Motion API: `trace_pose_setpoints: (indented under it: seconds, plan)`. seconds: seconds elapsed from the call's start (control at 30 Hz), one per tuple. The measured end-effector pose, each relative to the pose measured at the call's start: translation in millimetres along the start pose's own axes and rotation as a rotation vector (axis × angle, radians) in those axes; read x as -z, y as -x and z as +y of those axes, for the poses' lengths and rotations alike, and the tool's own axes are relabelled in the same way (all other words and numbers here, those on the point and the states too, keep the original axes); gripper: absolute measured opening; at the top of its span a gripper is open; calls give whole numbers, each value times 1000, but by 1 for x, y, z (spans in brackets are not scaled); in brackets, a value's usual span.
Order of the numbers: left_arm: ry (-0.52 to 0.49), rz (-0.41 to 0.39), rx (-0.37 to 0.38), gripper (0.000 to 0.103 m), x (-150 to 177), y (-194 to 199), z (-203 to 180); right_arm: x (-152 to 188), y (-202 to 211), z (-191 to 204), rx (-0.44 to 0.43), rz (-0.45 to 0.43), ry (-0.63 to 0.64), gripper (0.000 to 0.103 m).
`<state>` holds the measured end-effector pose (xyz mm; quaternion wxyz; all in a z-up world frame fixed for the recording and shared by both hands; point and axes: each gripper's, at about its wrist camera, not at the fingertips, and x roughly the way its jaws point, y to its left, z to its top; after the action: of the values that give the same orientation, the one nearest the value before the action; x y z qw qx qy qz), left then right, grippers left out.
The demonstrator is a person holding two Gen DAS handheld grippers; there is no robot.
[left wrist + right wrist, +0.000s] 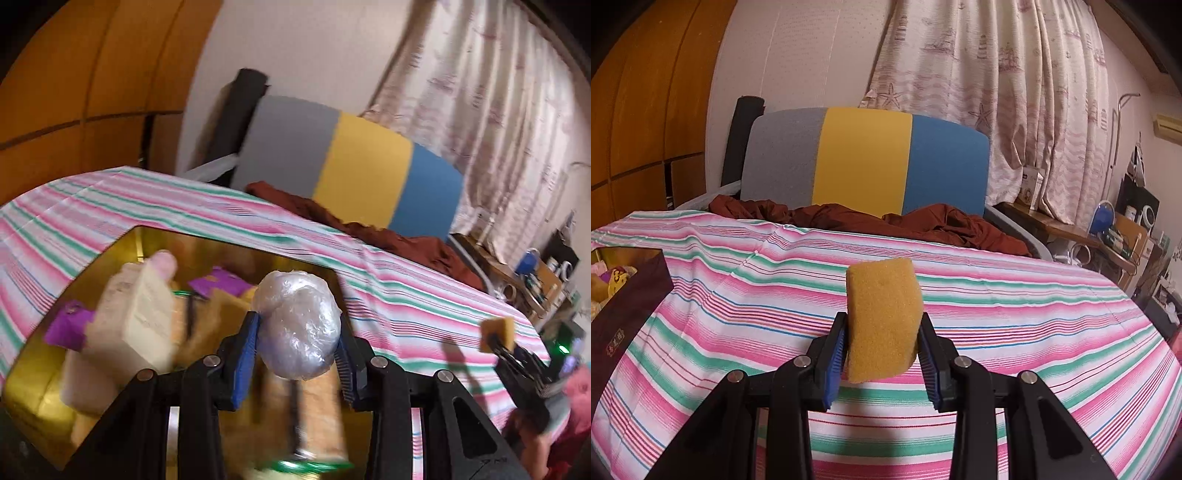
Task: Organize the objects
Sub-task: 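Carry the wrapped ball and yellow sponge toward the gold tray with both tools, then drop the wrapped ball into the tray with the left tool while the right tool drops the sponge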
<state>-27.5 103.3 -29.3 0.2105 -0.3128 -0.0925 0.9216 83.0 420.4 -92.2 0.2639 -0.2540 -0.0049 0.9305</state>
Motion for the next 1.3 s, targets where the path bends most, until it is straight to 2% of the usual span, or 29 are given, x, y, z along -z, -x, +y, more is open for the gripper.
trace_pose_setpoints:
  seconds: [0.27,0.37,0.43,0.47,0.53,0.67,0.73,0.9,1.07,1.17,1.3]
  plan:
    - [71,55,-35,40,-26,-20,39,0,12,11,-15,-4,45,36]
    - [92,48,-58,47,-33,-24,49,0,22,18,-39,-7,45,36]
    - [99,48,-65,58,-37,-25,53,2,29,22,-66,-7,34,36]
    - [107,47,-69,62,-37,-24,55,3,33,25,-89,-4,22,36]
    - [110,38,-70,77,-36,-21,58,5,40,33,-130,1,2,36]
    - [97,25,-84,81,-33,-9,60,5,51,55,-203,12,-15,36]
    - [89,26,-90,90,-29,-1,61,4,57,64,-241,16,-17,36]
    - [46,-2,-119,101,-13,31,67,-2,73,85,-331,17,-25,36]
    - [23,14,-159,103,5,55,78,-8,84,103,-450,50,-69,36]
    - [20,18,-217,103,11,69,87,-11,95,118,-525,62,-77,36]
    - [62,10,-270,103,7,82,102,-15,113,146,-659,82,-54,36]
